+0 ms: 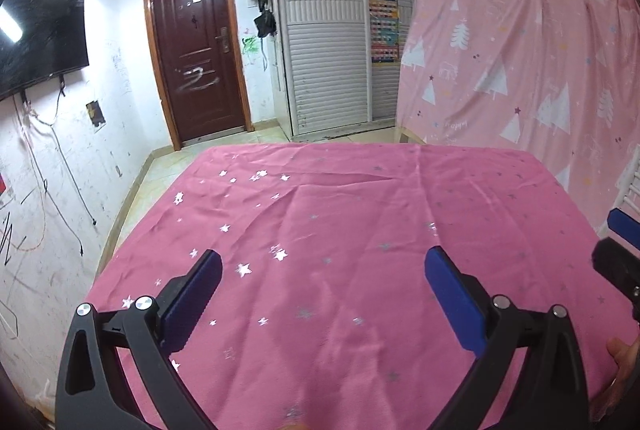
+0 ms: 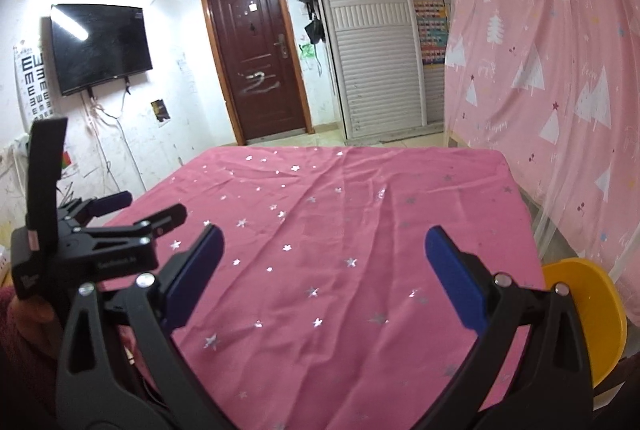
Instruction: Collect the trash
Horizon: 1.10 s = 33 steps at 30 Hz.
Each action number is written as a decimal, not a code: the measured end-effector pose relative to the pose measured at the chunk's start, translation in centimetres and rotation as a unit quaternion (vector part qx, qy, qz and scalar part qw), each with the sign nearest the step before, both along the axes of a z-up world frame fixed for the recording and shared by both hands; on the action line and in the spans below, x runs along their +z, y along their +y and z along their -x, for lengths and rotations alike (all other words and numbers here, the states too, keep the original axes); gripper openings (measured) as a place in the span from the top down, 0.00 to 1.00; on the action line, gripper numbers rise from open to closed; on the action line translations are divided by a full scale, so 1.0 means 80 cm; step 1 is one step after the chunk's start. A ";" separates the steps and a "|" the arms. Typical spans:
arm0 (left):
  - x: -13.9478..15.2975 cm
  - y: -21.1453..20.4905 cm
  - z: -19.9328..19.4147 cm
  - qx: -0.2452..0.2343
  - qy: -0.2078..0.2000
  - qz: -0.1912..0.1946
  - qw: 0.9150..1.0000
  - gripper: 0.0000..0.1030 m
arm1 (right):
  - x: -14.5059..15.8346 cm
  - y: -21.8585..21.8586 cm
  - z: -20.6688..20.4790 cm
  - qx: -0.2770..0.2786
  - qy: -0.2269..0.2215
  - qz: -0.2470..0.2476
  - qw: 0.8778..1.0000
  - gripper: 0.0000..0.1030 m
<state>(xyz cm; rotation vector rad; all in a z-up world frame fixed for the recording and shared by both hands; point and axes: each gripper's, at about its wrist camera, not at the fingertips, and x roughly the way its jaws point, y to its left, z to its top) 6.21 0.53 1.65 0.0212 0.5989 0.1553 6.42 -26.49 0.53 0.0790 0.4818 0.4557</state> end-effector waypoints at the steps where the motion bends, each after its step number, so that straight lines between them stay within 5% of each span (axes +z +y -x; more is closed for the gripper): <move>1: -0.002 0.003 0.001 0.001 0.001 0.004 1.000 0.08 | 0.000 0.001 0.001 0.004 -0.001 0.000 1.000 0.06; 33: -0.026 0.006 0.000 -0.004 0.026 0.013 1.000 0.08 | -0.009 0.009 0.012 0.008 -0.020 0.016 1.000 0.06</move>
